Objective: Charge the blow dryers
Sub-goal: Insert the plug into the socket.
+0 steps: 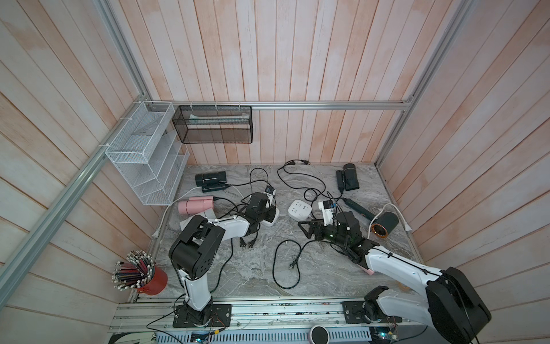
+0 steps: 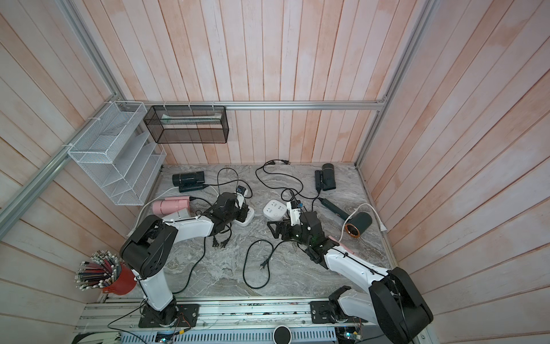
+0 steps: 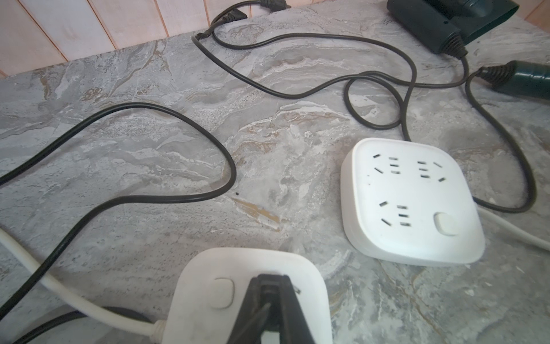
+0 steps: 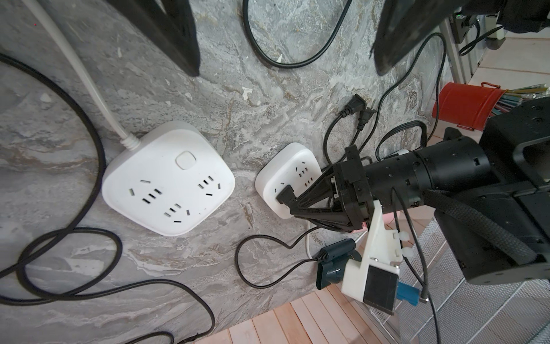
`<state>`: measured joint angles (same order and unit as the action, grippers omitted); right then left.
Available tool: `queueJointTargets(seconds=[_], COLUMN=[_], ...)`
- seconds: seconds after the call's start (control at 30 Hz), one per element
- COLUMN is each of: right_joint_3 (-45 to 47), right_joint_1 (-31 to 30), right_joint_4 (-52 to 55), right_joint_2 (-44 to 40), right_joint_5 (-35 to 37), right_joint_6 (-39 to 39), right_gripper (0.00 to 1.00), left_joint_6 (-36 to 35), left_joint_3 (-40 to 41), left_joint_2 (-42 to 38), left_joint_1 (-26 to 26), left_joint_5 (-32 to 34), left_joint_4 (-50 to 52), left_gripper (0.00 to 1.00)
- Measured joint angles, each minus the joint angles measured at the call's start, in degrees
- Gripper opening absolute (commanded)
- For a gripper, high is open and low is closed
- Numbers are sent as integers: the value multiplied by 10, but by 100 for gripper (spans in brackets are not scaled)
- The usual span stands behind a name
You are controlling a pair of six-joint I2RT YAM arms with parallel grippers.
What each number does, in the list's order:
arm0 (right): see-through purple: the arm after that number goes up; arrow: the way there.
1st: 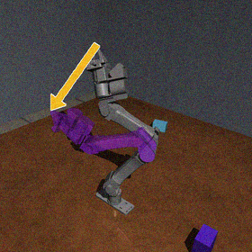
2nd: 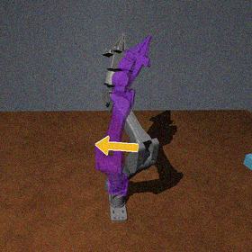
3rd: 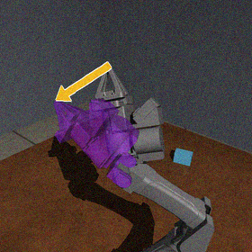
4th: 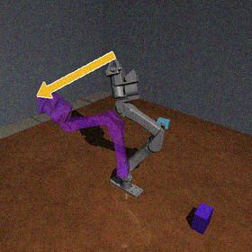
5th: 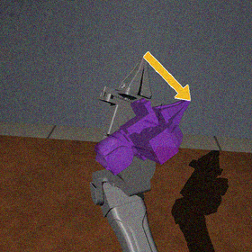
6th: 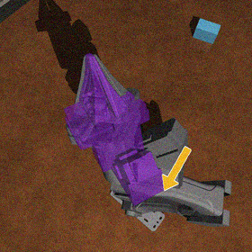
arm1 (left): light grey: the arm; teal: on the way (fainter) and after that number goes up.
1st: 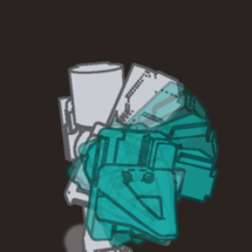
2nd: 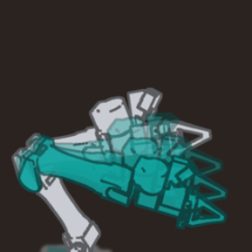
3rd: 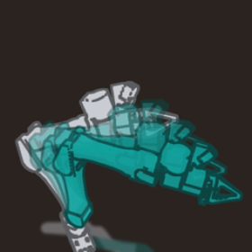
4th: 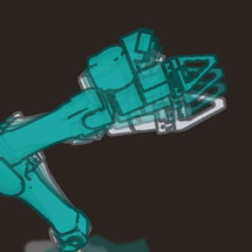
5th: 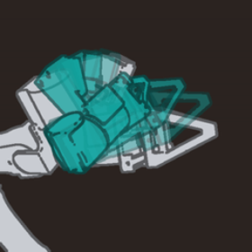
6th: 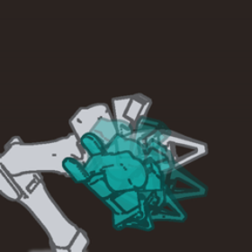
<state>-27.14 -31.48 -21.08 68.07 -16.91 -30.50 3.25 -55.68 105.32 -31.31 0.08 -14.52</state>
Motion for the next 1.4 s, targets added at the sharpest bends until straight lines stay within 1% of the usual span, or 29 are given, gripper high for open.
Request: queueJointTargets(seconds=[0.47, 0.67, 0.97, 1.27, 1.4], right_joint_3=[10, 10, 10, 14, 18], right_joint_1=[0, 0, 0, 0, 0], right_joint_4=[1, 0, 1, 1, 2], right_joint_2=[-1, -2, -9, -13, -14], right_joint_5=[4, 5, 17, 25, 25], right_joint_6=[0, 0, -2, -2, -2], right_gripper=[91, 91, 91, 91, 91], left_joint_6=[0, 15, 39, 34, 33], left_joint_3=[-13, -13, -60, -92, -94], left_joint_2=[15, 16, 42, 58, 58], left_joint_1=[-12, -12, -11, -10, -10], left_joint_5=[12, 14, 32, 38, 38], left_joint_4=[-2, -4, 26, 49, 52], left_gripper=[6, 6, 6, 6, 6])
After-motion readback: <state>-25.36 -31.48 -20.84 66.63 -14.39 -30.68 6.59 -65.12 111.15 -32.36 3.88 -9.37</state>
